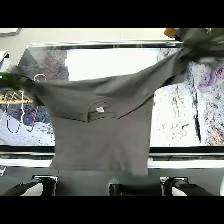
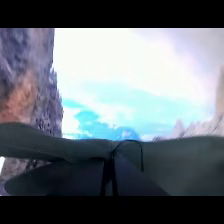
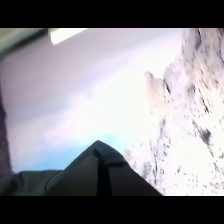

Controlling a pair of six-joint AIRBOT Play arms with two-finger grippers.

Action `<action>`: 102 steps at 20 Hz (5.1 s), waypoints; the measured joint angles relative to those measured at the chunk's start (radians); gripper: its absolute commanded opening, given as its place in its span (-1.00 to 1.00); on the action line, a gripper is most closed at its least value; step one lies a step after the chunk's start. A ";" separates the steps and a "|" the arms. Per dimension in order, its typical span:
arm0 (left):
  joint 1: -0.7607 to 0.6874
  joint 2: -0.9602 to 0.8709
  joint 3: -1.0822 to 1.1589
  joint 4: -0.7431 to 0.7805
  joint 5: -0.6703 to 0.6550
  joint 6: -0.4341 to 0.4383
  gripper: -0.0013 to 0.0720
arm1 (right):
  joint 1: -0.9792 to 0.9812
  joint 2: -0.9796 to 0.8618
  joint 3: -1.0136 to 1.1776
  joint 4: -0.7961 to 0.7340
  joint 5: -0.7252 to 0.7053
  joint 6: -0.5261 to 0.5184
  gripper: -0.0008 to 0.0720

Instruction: Fold the clothes and pants, and hang the long-sleeved shirts on hangers.

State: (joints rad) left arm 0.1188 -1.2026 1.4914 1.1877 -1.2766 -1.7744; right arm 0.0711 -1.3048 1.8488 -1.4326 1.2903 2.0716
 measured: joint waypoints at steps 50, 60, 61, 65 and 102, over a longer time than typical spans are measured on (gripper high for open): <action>-0.101 -0.505 -0.058 -0.018 0.021 0.087 -0.91 | -0.359 0.236 -1.491 0.615 -0.104 -0.772 -0.89; -0.101 -0.505 -0.058 -0.018 0.010 0.098 -0.91 | -0.360 0.219 -1.194 0.553 -0.108 -0.676 -0.89; -0.101 -0.505 -0.058 -0.018 0.008 0.098 -0.91 | -0.360 0.199 -1.106 0.497 -0.125 -0.627 -0.89; -0.103 -0.505 -0.058 -0.027 -0.009 0.098 -0.91 | -0.360 0.026 -0.703 0.294 -0.166 -0.437 -0.89; -0.146 -0.515 -0.058 -0.063 -0.061 0.045 -0.91 | 0.222 0.387 -1.547 0.699 -0.457 -0.199 0.31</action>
State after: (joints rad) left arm -0.0273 -1.7172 1.4334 1.1248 -1.3373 -1.7290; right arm 0.2935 -0.9176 0.3016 -0.7338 0.8330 1.8729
